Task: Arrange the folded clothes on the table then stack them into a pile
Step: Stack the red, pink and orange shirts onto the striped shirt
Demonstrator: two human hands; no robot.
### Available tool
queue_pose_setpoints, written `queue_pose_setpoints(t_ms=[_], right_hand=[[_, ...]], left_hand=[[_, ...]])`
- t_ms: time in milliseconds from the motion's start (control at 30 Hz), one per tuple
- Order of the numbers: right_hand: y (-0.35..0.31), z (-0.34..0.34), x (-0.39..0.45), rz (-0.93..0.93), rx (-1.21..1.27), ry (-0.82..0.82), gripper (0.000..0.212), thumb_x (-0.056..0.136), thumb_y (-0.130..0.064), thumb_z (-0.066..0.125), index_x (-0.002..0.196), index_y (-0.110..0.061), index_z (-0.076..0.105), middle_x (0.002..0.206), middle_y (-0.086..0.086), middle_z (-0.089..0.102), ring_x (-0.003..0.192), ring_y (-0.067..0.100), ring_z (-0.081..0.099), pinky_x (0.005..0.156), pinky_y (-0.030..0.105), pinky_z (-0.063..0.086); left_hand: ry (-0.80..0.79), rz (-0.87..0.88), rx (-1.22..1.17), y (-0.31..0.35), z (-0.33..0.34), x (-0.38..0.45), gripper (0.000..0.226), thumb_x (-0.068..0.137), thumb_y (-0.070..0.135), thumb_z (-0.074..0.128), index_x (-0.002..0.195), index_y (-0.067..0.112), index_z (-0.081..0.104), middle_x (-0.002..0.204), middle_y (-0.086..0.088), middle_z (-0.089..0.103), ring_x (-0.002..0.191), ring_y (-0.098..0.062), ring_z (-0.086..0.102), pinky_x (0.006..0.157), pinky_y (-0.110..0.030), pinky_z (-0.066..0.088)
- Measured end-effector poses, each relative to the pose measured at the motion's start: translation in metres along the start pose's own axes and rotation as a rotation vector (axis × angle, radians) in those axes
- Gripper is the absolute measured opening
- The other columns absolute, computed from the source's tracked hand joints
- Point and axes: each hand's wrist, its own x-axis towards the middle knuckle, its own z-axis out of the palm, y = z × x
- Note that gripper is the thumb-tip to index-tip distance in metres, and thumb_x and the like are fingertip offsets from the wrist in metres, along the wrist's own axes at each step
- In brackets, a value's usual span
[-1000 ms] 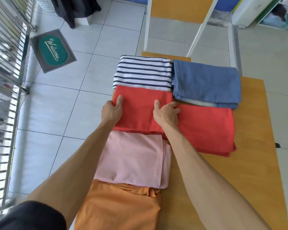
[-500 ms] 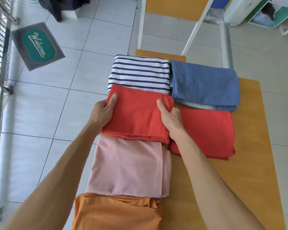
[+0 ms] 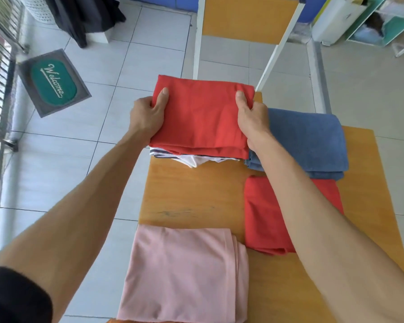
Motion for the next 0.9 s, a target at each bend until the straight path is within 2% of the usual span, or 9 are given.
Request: queue_pose_setpoints(t_ms=[133, 300, 467, 600, 667, 733, 800, 867, 900], right_hand=[[0.028, 0.018, 0.021, 0.126, -0.061, -0.002, 0.041, 0.101, -0.045, 0.054, 0.072, -0.016, 0.055, 0.066, -0.005, 0.053, 0.057, 0.010, 0.050, 0.049, 0.024, 0.038], [0.047, 0.032, 0.027, 0.072, -0.177, 0.059, 0.036, 0.102, -0.043, 0.053, 0.094, -0.010, 0.065, 0.077, -0.003, 0.060, 0.065, 0.012, 0.056, 0.066, 0.028, 0.043], [0.046, 0.030, 0.028, 0.067, -0.220, 0.041, 0.038, 0.102, -0.044, 0.052, 0.099, -0.009, 0.067, 0.083, 0.000, 0.062, 0.074, 0.018, 0.059, 0.067, 0.029, 0.044], [0.038, 0.021, 0.018, 0.095, -0.235, -0.002, 0.044, 0.102, -0.047, 0.050, 0.110, -0.007, 0.066, 0.099, 0.005, 0.067, 0.082, 0.020, 0.062, 0.072, 0.034, 0.049], [0.036, 0.011, 0.005, 0.097, -0.227, -0.048, 0.044, 0.098, -0.050, 0.053, 0.113, -0.010, 0.064, 0.105, 0.004, 0.069, 0.091, 0.022, 0.066, 0.079, 0.036, 0.053], [0.038, -0.001, -0.019, 0.054, -0.201, -0.067, 0.044, 0.095, -0.049, 0.057, 0.120, -0.013, 0.060, 0.111, -0.002, 0.067, 0.098, 0.019, 0.066, 0.082, 0.034, 0.053], [0.046, -0.014, -0.053, -0.025, -0.187, -0.027, 0.046, 0.096, -0.042, 0.060, 0.131, -0.013, 0.054, 0.121, -0.007, 0.060, 0.098, 0.009, 0.063, 0.086, 0.022, 0.049], [0.061, -0.026, -0.093, -0.119, -0.202, 0.072, 0.039, 0.096, -0.031, 0.062, 0.129, -0.011, 0.056, 0.120, -0.002, 0.057, 0.092, 0.008, 0.063, 0.082, 0.015, 0.047], [0.070, -0.033, -0.113, -0.148, -0.221, 0.112, 0.034, 0.096, -0.027, 0.063, 0.124, -0.010, 0.059, 0.116, 0.000, 0.057, 0.091, 0.014, 0.065, 0.084, 0.021, 0.050]], left_hand=[[0.042, -0.074, 0.160, -0.020, 0.013, 0.015, 0.059, 0.091, 0.065, 0.046, 0.062, 0.014, 0.045, 0.059, -0.001, 0.048, 0.069, -0.028, 0.050, 0.059, -0.032, 0.030], [0.050, -0.110, 0.056, -0.041, 0.020, 0.021, 0.053, 0.086, 0.070, 0.049, 0.063, 0.022, 0.050, 0.062, 0.008, 0.050, 0.061, -0.008, 0.049, 0.053, -0.026, 0.032], [0.050, -0.132, 0.058, -0.040, 0.021, 0.020, 0.057, 0.087, 0.069, 0.048, 0.097, 0.017, 0.068, 0.085, 0.000, 0.064, 0.085, -0.023, 0.058, 0.073, -0.029, 0.039], [0.105, -0.202, 0.069, -0.038, 0.012, -0.002, 0.057, 0.090, 0.060, 0.049, 0.123, 0.015, 0.063, 0.118, -0.008, 0.066, 0.110, -0.026, 0.060, 0.081, -0.029, 0.042], [0.174, -0.219, 0.053, -0.045, 0.002, -0.027, 0.046, 0.092, 0.046, 0.049, 0.121, 0.014, 0.064, 0.113, -0.004, 0.069, 0.104, -0.024, 0.061, 0.073, -0.025, 0.042], [0.221, -0.231, 0.027, -0.055, -0.010, -0.064, 0.034, 0.087, 0.034, 0.049, 0.110, 0.016, 0.067, 0.092, 0.005, 0.067, 0.092, -0.021, 0.058, 0.070, -0.026, 0.042], [0.219, -0.228, 0.020, -0.066, -0.020, -0.109, 0.023, 0.084, 0.027, 0.050, 0.101, 0.025, 0.065, 0.075, 0.011, 0.061, 0.081, -0.020, 0.055, 0.072, -0.028, 0.043], [0.206, -0.241, 0.035, -0.079, -0.026, -0.153, 0.031, 0.084, 0.026, 0.051, 0.112, 0.023, 0.065, 0.075, 0.015, 0.062, 0.079, -0.015, 0.060, 0.070, -0.026, 0.043], [0.209, -0.257, 0.046, -0.087, -0.029, -0.172, 0.033, 0.085, 0.026, 0.052, 0.116, 0.022, 0.064, 0.081, 0.015, 0.065, 0.080, -0.010, 0.061, 0.068, -0.022, 0.041]])
